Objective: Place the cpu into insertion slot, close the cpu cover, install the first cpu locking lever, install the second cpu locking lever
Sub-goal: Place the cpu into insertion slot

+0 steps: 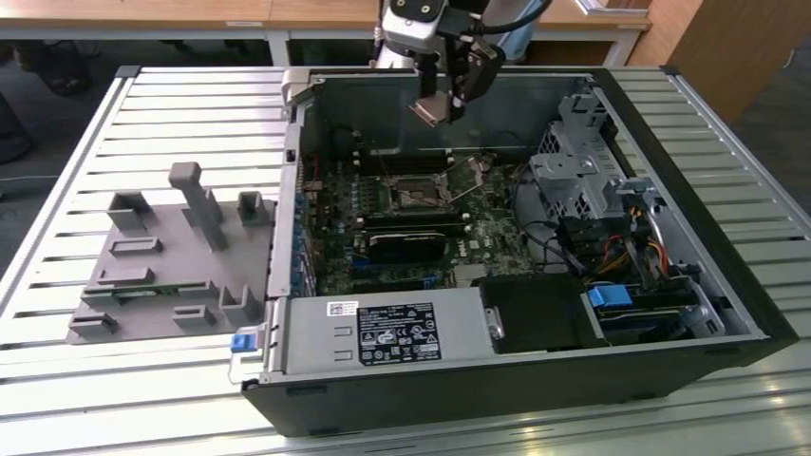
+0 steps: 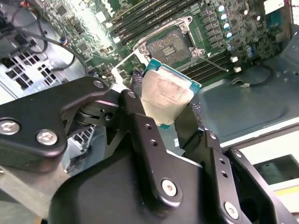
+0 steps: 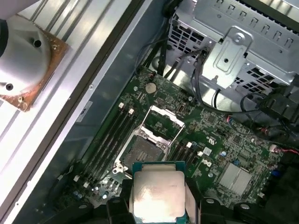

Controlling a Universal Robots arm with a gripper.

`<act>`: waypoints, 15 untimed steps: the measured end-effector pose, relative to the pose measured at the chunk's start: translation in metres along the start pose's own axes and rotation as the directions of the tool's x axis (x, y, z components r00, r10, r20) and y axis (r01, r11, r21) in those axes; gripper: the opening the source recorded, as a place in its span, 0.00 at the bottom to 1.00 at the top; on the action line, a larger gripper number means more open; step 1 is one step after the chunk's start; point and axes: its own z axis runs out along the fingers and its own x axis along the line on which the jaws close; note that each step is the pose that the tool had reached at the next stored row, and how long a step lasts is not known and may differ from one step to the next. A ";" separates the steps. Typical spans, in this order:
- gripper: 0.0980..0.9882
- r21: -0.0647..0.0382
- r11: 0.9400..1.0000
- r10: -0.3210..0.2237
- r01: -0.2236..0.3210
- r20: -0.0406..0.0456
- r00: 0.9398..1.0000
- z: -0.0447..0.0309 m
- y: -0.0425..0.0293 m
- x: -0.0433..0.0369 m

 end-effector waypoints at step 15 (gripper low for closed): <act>0.48 0.002 0.986 0.167 -0.167 0.012 0.986 0.0041 -0.0002 0.0002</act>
